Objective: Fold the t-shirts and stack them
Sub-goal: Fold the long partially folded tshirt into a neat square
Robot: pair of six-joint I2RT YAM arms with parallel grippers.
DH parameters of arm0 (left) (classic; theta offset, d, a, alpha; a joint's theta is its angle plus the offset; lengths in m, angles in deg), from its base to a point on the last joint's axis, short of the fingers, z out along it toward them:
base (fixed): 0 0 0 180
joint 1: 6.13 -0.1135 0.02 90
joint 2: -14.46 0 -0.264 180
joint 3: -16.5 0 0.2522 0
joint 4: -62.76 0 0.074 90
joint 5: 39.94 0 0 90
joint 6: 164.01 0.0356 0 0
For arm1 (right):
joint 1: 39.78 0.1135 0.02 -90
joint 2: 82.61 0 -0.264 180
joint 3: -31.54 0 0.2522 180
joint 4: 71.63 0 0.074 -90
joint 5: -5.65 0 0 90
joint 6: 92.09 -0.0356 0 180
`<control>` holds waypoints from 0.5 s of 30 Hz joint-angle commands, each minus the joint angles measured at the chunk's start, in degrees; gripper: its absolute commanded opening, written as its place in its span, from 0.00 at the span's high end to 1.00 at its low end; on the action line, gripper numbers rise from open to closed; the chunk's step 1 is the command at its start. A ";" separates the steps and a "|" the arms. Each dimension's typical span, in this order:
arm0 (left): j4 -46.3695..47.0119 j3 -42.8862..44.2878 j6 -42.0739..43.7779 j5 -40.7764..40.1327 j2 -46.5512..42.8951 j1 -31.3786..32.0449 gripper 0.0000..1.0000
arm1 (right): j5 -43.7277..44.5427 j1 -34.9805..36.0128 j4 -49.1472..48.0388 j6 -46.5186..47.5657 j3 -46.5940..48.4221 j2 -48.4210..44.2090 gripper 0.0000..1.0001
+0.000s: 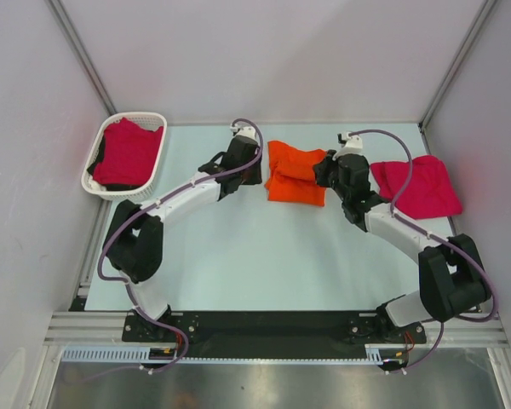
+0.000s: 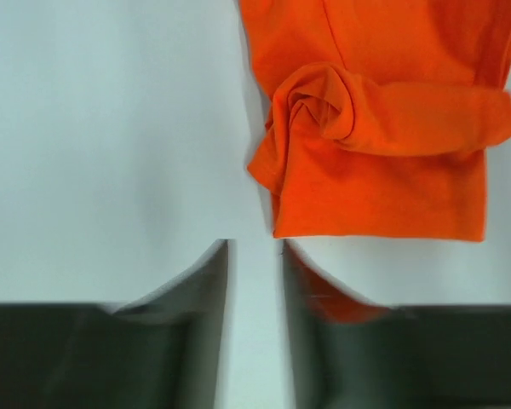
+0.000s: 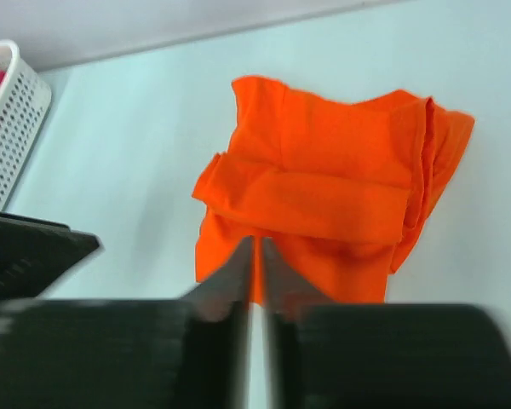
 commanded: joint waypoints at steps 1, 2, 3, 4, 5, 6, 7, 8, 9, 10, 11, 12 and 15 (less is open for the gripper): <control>4.41 -3.28 -0.31 -2.18 -3.79 -0.14 1.00 | -5.67 -0.54 3.36 -0.28 3.00 6.06 1.00; 3.80 -3.37 -0.58 -2.62 -3.80 -0.14 1.00 | -8.48 -0.72 4.32 0.16 4.42 7.83 1.00; 3.62 -3.37 -0.58 -2.54 -3.97 -0.14 1.00 | -9.98 -1.16 5.38 0.16 5.91 9.68 1.00; 3.44 -3.54 -0.67 -2.97 -4.41 -0.14 1.00 | -12.26 -1.16 6.78 0.16 7.40 13.18 1.00; 3.61 -4.15 -0.76 -3.32 -4.76 -0.14 1.00 | -13.76 -1.33 7.40 0.25 9.68 14.60 1.00; 3.44 -4.33 -0.76 -3.59 -4.85 -0.14 1.00 | -14.73 -1.42 7.67 -0.18 10.49 15.92 1.00; 3.35 -4.59 -0.76 -4.29 -5.20 -0.14 1.00 | -16.22 -1.42 7.50 -0.36 11.10 16.98 1.00; 3.18 -4.68 -0.76 -4.56 -5.38 -0.14 1.00 | -16.59 -1.42 7.67 -0.54 11.81 18.99 1.00; 2.92 -4.77 -0.67 -4.82 -5.29 -0.14 1.00 | -16.68 -1.42 8.02 -1.06 13.12 19.97 1.00; 2.65 -4.69 -0.67 -5.00 -5.29 -0.14 1.00 | -17.81 -1.42 8.37 -1.24 13.74 20.76 1.00; 2.65 -4.95 -0.67 -5.43 -5.46 -0.14 1.00 | -18.17 -1.42 8.64 -1.33 14.44 22.25 1.00; 2.56 -4.95 -0.67 -5.44 -5.29 -0.14 1.00 | -18.17 -1.42 8.64 -1.42 15.06 22.70 1.00; 2.56 -5.04 -0.76 -5.26 -5.11 -0.14 1.00 | -17.56 -1.25 8.11 -1.68 15.59 24.28 1.00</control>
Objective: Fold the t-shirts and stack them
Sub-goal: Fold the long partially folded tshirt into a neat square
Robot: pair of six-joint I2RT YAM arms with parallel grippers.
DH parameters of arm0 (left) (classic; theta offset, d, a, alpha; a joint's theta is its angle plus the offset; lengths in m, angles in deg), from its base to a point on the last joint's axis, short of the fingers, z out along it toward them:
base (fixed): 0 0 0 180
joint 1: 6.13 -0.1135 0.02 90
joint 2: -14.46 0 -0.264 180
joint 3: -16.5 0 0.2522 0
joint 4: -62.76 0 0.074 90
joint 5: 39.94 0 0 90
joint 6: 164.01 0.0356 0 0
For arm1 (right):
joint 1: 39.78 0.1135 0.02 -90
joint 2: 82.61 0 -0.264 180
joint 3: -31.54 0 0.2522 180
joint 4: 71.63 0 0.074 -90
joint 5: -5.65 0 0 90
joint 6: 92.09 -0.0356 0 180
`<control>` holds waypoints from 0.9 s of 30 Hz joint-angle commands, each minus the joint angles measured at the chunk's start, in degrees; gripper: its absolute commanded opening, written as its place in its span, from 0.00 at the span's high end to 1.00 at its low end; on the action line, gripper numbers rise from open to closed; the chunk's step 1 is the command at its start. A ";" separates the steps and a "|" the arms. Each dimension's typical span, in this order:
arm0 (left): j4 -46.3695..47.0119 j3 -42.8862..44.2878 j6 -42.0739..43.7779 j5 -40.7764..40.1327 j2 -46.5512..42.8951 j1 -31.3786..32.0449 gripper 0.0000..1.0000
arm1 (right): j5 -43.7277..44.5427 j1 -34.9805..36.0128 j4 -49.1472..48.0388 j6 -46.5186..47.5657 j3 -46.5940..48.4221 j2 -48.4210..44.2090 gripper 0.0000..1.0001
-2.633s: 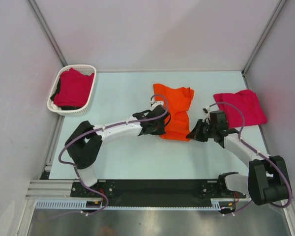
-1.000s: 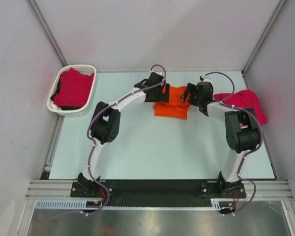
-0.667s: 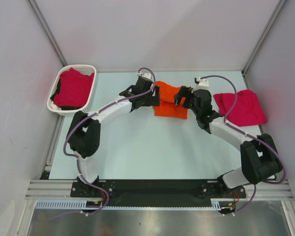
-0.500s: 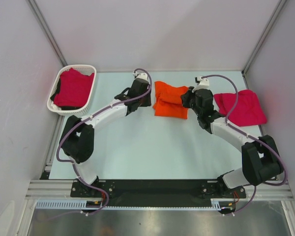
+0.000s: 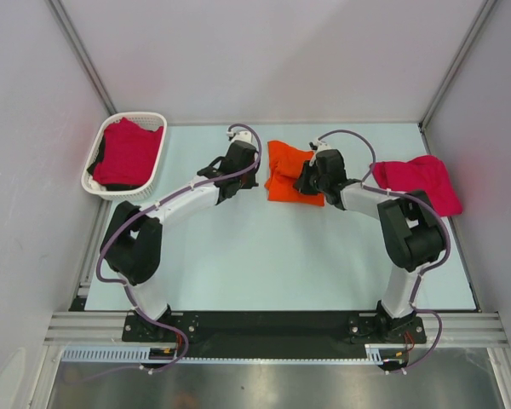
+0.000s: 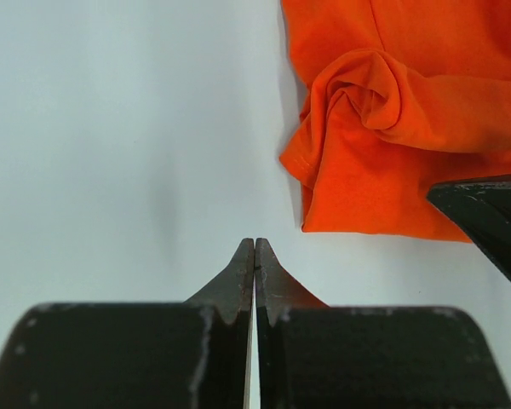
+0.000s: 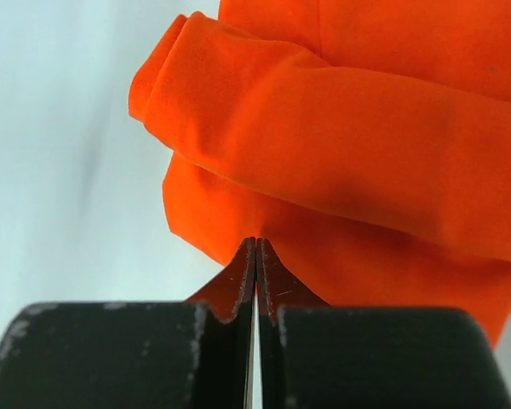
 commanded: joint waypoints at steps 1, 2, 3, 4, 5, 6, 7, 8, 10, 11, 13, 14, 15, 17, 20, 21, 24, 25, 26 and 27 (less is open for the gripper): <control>0.88 -0.36 -0.58 -1.37 -2.80 -0.14 1.00 | -1.19 -0.13 -0.59 -0.65 3.70 1.66 1.00; 0.88 -0.36 -0.76 -1.37 -2.88 -0.14 1.00 | -0.83 -0.22 -0.59 -0.57 4.05 2.01 1.00; 0.97 -0.36 -0.76 -1.37 -2.80 -0.14 1.00 | -0.48 -0.13 -0.76 -0.39 4.49 3.24 1.00; 0.97 -0.45 -0.85 -1.37 -2.71 -0.14 1.00 | 0.74 -0.13 -0.76 -0.22 5.45 3.77 1.00; 0.88 -0.45 -0.85 -1.37 -2.80 -0.05 1.00 | 1.80 -0.05 -0.85 0.22 5.98 4.39 1.00; 1.05 -0.53 -0.76 -1.63 -2.80 -0.13 1.00 | 2.68 0.04 -1.55 0.49 6.51 5.00 1.00; 1.05 -0.54 -0.76 -1.72 -2.71 -0.14 1.00 | 4.69 0.13 -1.29 0.75 8.26 6.31 1.00; 0.88 -0.54 -0.67 -1.81 -2.62 -0.05 1.00 | 6.01 0.13 -1.29 1.28 8.97 7.02 1.00; 0.97 -0.45 -0.50 -1.90 -2.45 -0.05 1.00 | 9.34 0.22 -2.17 1.81 10.64 9.04 1.00; 0.97 -0.27 -0.41 -2.07 -2.27 -0.13 1.00 | 11.98 0.30 -2.60 2.16 12.21 9.75 1.00; 0.70 0.08 -0.06 -2.42 -1.66 -0.14 1.00 | 17.43 0.66 -3.05 4.00 14.59 12.20 1.00; 0.35 0.52 0.03 -2.60 -1.39 -0.22 1.00 | 19.19 0.92 -3.66 4.70 16.52 13.08 1.00; 0.18 0.61 -0.14 -2.69 -1.13 -0.22 1.00 | 22.43 1.18 -4.53 6.71 17.75 13.88 1.00; 0.09 0.96 0.12 -2.78 -0.86 -0.22 1.00 | 25.26 1.36 -5.50 8.39 21.00 16.25 1.00; 0.17 1.05 0.12 -3.04 -0.34 -0.22 1.00 | 28.96 1.45 -8.05 11.73 24.70 19.93 1.00; 0.09 1.22 0.12 -2.95 -0.16 -0.31 1.00 | 31.05 1.54 -9.97 12.70 26.88 21.08 1.00; 0.52 1.14 0.12 -2.34 0.19 -0.22 1.00 | 36.41 2.32 -16.39 17.96 29.27 24.42 1.00; 0.70 0.96 0.12 -2.08 0.11 -0.22 1.00 | 38.09 2.94 -18.58 20.94 29.10 24.78 1.00; 0.96 0.79 -0.14 -1.38 0.02 -0.22 1.00 | 39.76 3.38 -22.95 22.45 28.76 24.87 1.00; 1.40 0.52 -0.14 -0.85 -0.24 -0.31 1.00 | 42.91 3.73 -25.00 24.46 27.45 24.26 1.00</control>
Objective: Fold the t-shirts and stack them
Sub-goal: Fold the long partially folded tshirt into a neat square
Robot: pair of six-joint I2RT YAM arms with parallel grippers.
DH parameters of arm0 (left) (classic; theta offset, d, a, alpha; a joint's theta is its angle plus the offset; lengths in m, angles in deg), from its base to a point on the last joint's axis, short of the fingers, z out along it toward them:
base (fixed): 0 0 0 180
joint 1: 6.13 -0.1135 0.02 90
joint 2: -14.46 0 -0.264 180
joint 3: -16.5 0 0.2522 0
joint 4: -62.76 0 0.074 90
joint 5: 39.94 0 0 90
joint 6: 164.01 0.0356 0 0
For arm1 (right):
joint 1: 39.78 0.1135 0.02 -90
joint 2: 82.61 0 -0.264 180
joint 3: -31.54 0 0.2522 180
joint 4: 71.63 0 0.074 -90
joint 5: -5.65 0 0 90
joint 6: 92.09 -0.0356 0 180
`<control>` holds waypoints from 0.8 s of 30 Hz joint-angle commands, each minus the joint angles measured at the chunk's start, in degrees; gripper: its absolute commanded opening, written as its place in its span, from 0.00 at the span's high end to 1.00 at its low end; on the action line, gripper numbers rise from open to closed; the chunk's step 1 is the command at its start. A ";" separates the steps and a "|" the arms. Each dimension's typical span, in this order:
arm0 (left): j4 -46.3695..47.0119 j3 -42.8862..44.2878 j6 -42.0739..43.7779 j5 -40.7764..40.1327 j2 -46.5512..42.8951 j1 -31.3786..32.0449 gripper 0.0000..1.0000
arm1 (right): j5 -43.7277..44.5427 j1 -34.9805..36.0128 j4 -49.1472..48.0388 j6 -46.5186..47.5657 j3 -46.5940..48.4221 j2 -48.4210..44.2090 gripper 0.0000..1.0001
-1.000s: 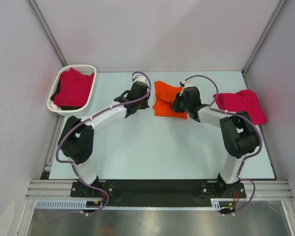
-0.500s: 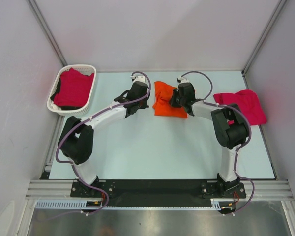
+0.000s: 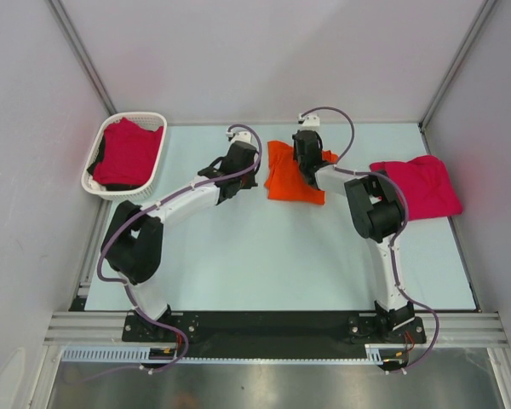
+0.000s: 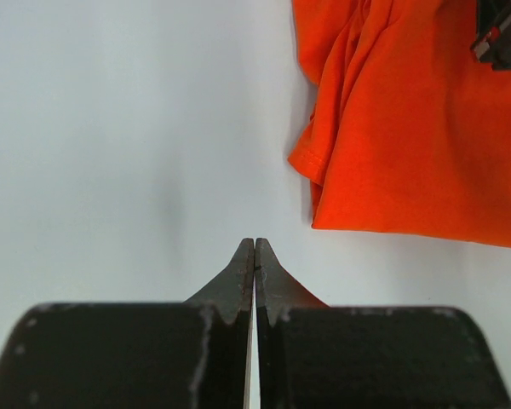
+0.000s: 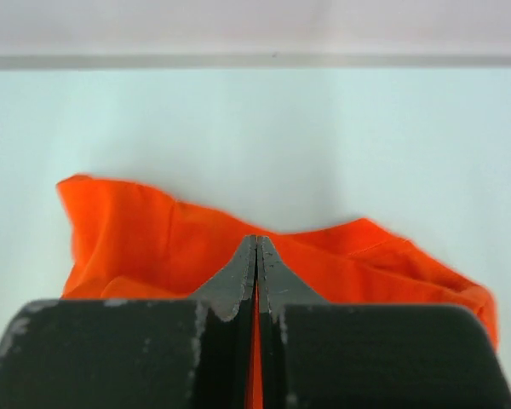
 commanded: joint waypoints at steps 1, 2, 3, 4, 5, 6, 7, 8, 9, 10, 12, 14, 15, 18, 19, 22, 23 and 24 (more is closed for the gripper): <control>2.21 0.11 -0.17 1.17 -0.71 -0.29 1.00 | 13.71 2.64 -15.59 12.69 -0.28 -0.40 1.00; 2.83 -0.16 -0.25 1.95 -0.97 -0.29 1.00 | 15.29 2.99 -17.44 13.50 -1.24 -1.54 1.00; 3.79 -0.51 -0.08 2.48 -1.41 -0.29 1.00 | 18.18 3.17 -17.89 13.68 -2.47 -5.12 1.00; 5.63 -0.77 -0.08 3.01 -1.58 -0.29 1.00 | 18.82 3.26 -17.98 12.90 -6.31 -7.50 1.00; 6.60 -0.69 -0.25 3.80 -1.67 -0.29 1.00 | 18.56 3.00 -16.42 9.85 -8.18 -9.87 0.98; 7.40 -0.34 -0.25 5.81 -1.24 -0.29 1.00 | 16.82 2.56 -15.01 7.38 -10.37 -12.86 0.98; 9.14 0.97 -0.34 7.13 -0.63 -0.29 1.00 | 14.80 2.12 -13.25 4.83 -13.27 -17.41 0.97; 9.34 2.20 -0.43 8.28 0.25 -0.20 1.00 | 12.17 0.38 -7.41 -1.72 -14.25 -19.72 0.99; 9.25 3.86 -0.69 11.07 1.65 -0.29 1.00 | 6.57 -0.68 -4.65 -4.83 -14.87 -21.31 1.00; 9.08 7.45 -0.78 12.58 4.80 -0.29 1.00 | 2.60 -1.91 -2.88 -7.21 -15.75 -23.50 1.00; 7.15 11.86 -0.78 16.17 8.77 -0.29 1.00 | -8.30 -5.96 -0.58 -13.17 -18.82 -24.83 1.00; 6.09 17.40 -0.87 17.25 13.87 -0.29 1.00 | -15.33 -8.33 -1.11 -15.22 -21.54 -25.10 1.00; 5.74 18.98 -0.78 18.04 15.19 -0.38 1.00 | -16.93 -9.99 -0.93 -16.01 -21.82 -24.58 1.00; 2.33 27.50 -1.04 21.90 22.30 -0.81 1.00 | -25.01 -13.07 0.03 -16.72 -20.95 -20.89 1.00; 1.26 32.48 -1.13 23.56 25.80 -0.90 1.00 | -27.21 -13.78 -0.31 -17.42 -20.85 -20.01 1.00; -3.48 41.63 -1.48 25.07 32.40 -1.52 1.00 | -36.60 -15.80 0.11 -20.49 -18.58 -15.89 1.00; -4.10 42.89 -1.83 25.34 33.12 -1.87 1.00 | -37.85 -16.07 0.91 -20.85 -17.78 -14.57 1.00; -4.11 43.60 -2.10 25.60 33.48 -2.05 1.00 | -38.74 -16.16 1.44 -21.12 -17.08 -14.12 1.00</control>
